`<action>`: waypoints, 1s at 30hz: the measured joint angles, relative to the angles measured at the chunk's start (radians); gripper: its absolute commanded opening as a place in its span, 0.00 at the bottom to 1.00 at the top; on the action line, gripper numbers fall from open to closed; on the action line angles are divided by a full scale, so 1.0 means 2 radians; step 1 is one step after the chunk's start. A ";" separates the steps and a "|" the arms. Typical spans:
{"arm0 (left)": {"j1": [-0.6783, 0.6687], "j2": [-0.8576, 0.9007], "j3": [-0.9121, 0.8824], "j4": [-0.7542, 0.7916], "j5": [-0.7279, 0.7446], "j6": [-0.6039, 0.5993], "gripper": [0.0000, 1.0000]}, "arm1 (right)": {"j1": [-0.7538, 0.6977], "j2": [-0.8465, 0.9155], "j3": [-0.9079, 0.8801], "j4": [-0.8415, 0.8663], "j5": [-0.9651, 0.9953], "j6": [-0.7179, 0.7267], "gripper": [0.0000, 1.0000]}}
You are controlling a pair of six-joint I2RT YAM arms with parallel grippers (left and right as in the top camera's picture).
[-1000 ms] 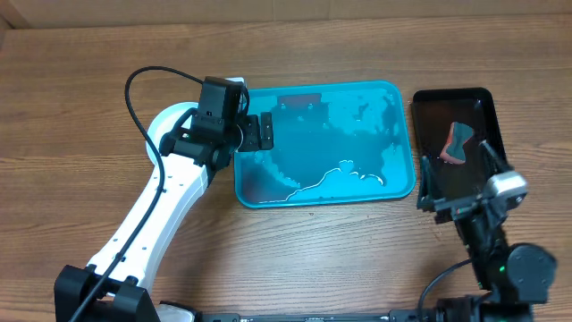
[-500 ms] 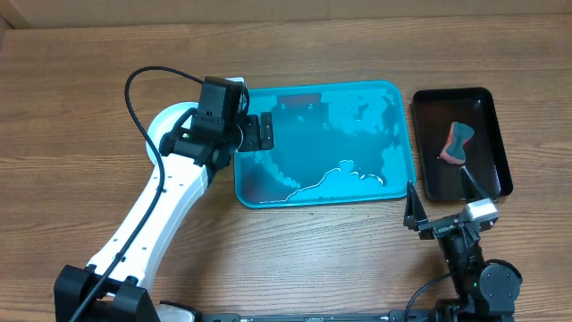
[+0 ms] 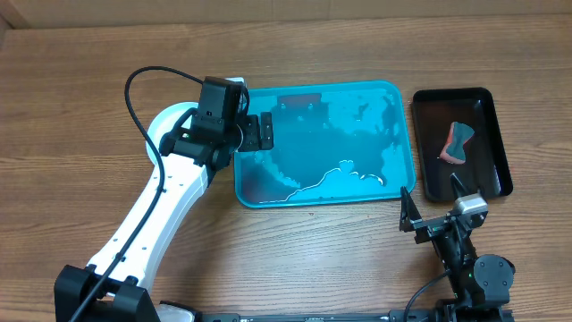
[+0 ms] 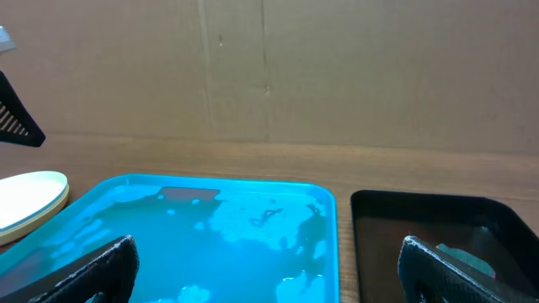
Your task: Clean dirty plates on tray and stack at the side
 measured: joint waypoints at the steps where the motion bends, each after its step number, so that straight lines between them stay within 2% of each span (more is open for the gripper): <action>1: 0.000 0.000 0.000 0.000 0.000 0.000 1.00 | 0.000 0.000 0.000 0.000 0.000 0.001 1.00; 23: 0.000 0.000 0.000 0.000 0.000 0.000 1.00 | 0.000 0.000 0.000 0.000 0.000 0.002 1.00; 30: 0.000 0.000 0.000 0.050 -0.009 0.000 0.99 | 0.000 0.000 0.000 0.000 0.000 0.002 1.00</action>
